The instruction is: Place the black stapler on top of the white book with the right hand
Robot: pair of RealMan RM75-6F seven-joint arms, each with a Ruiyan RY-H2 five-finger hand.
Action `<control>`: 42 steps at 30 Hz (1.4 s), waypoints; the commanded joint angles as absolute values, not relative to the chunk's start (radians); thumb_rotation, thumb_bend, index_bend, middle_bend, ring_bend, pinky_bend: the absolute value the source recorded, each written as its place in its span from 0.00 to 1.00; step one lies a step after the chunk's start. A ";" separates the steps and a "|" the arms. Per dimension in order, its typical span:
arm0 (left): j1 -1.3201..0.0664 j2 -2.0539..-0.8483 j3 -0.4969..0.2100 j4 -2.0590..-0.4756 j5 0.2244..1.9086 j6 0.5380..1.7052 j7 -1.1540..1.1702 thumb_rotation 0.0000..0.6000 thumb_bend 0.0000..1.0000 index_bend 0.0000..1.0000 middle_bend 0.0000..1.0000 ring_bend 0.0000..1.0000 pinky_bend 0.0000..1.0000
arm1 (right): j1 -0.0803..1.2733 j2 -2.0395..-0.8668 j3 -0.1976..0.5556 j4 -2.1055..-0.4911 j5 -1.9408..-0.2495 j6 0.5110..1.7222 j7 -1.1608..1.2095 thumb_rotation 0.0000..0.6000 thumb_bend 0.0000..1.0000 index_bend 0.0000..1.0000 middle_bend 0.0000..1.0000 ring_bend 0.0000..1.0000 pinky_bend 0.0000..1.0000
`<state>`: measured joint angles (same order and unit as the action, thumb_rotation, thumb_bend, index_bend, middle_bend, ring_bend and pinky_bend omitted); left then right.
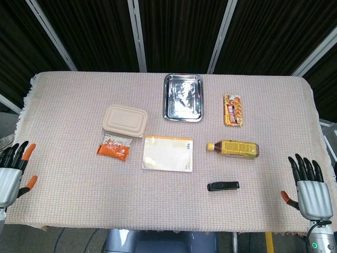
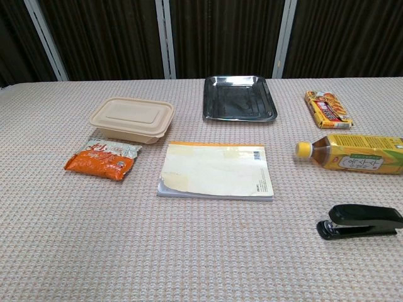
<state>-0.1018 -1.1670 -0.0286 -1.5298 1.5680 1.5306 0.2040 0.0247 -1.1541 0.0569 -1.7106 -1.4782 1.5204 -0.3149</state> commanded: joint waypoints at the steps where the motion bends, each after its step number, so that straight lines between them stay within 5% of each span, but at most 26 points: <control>1: -0.103 -1.168 -0.027 -1.530 1.570 1.529 0.206 1.00 0.31 0.00 0.00 0.00 0.10 | 0.022 -1.156 0.059 -1.710 -1.475 1.526 -0.320 1.00 0.16 0.00 0.00 0.00 0.00; 11: -0.113 -1.172 -0.030 -1.539 1.561 1.509 0.226 1.00 0.31 0.00 0.00 0.00 0.10 | 0.031 -1.155 0.039 -1.710 -1.496 1.499 -0.306 1.00 0.16 0.01 0.00 0.00 0.01; 21: -0.135 -1.172 -0.056 -1.544 1.518 1.473 0.226 1.00 0.31 0.00 0.00 0.00 0.10 | 0.089 -1.271 0.002 -1.650 -1.558 1.401 -0.384 1.00 0.17 0.18 0.15 0.13 0.26; 42: -0.144 -1.163 -0.047 -1.531 1.525 1.463 0.185 1.00 0.31 0.00 0.00 0.00 0.10 | 0.171 -1.508 0.011 -1.551 -1.489 1.266 -0.546 1.00 0.22 0.26 0.22 0.23 0.34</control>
<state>-0.1437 -1.1634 -0.0468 -1.5313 1.5270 1.4645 0.1857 0.1664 -1.5022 0.0090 -1.5547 -1.4906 1.2714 -0.5482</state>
